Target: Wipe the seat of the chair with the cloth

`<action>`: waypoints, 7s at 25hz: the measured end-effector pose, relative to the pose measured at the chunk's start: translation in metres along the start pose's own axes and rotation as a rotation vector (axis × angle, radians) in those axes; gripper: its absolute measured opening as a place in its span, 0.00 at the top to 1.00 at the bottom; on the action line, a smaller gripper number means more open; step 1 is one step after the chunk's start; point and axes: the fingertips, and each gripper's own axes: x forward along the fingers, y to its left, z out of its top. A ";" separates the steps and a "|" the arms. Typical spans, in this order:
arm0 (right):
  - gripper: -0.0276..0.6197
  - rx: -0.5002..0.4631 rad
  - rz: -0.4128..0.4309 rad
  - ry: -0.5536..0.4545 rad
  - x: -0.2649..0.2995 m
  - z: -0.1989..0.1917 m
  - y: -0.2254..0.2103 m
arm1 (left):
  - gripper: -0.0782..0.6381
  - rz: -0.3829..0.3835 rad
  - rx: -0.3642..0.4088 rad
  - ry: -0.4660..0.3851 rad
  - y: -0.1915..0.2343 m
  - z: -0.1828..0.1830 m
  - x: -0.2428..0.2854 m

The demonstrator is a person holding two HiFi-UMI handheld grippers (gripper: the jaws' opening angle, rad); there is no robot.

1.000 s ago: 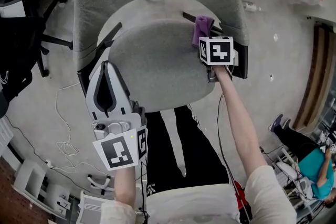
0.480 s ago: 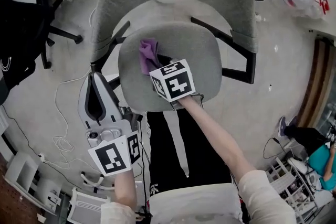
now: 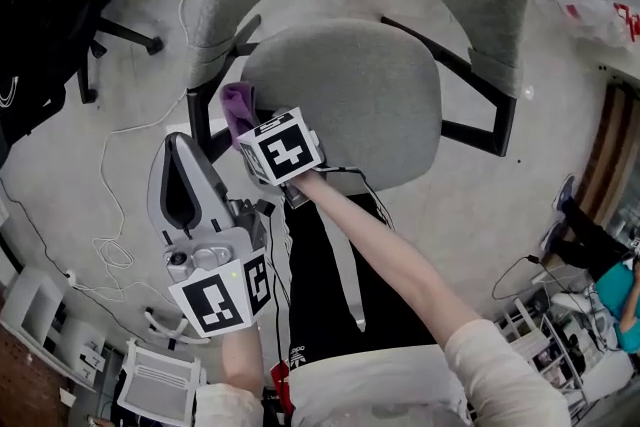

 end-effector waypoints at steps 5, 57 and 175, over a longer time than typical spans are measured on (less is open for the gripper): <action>0.82 0.013 -0.016 0.013 0.011 -0.003 -0.008 | 0.87 -0.005 0.009 0.018 0.005 -0.005 0.001; 0.82 0.165 -0.782 0.087 -0.222 -0.107 -0.284 | 0.87 -0.241 0.069 0.028 -0.114 -0.003 0.004; 0.82 -0.150 -0.564 -0.744 -0.519 0.121 0.043 | 0.87 -0.405 -0.007 -0.361 -0.184 0.322 -0.078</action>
